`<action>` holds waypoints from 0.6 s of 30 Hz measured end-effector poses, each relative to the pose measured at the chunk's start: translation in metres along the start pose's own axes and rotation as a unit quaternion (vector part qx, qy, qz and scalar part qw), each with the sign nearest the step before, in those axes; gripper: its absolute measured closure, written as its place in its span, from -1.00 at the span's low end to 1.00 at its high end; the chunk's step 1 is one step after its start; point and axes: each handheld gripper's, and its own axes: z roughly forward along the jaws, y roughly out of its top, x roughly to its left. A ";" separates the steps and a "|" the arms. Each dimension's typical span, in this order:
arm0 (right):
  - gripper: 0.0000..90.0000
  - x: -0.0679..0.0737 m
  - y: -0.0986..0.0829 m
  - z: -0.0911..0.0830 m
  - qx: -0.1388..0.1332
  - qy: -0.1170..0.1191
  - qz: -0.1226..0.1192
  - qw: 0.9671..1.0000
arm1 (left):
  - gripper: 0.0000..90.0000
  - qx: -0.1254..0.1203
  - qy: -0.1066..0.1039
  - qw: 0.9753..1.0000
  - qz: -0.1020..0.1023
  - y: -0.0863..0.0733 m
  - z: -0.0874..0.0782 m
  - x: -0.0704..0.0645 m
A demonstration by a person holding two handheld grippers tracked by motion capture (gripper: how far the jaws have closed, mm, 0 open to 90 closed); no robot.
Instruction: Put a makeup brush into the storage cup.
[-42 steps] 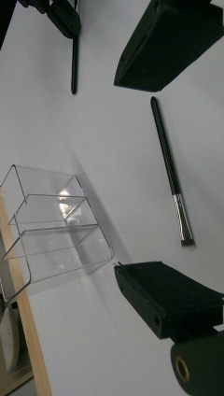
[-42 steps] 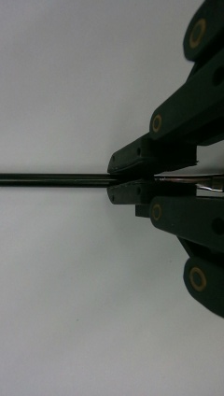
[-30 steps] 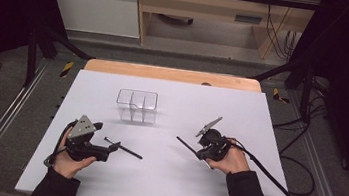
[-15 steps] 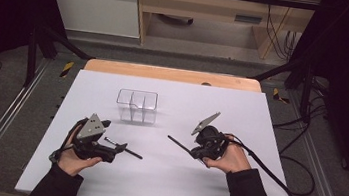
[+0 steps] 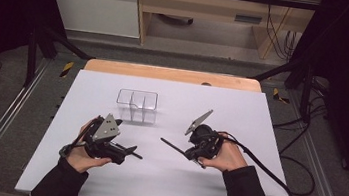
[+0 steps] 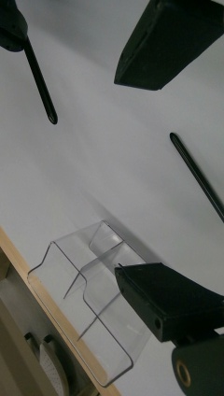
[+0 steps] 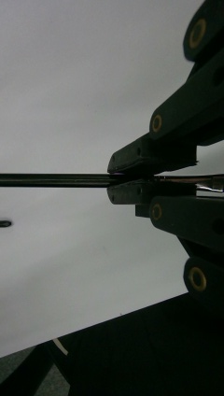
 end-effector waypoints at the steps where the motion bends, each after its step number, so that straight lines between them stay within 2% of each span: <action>1: 0.87 0.000 0.001 0.000 0.002 0.003 -0.001 1.000 | -0.85 0.003 -0.002 1.000 0.007 0.002 0.001 -0.001; 8: 0.87 0.005 0.010 0.005 0.007 0.017 -0.012 1.000 | -0.85 0.020 -0.015 0.999 0.048 0.012 0.012 -0.011; 12: 0.87 0.005 0.013 0.007 0.013 0.021 -0.013 1.000 | -0.85 0.028 -0.022 0.997 0.064 0.015 0.017 -0.015; 18: 0.87 0.007 0.018 0.009 0.016 0.029 -0.018 0.999 | -0.83 0.030 -0.029 0.995 0.090 0.020 0.021 -0.023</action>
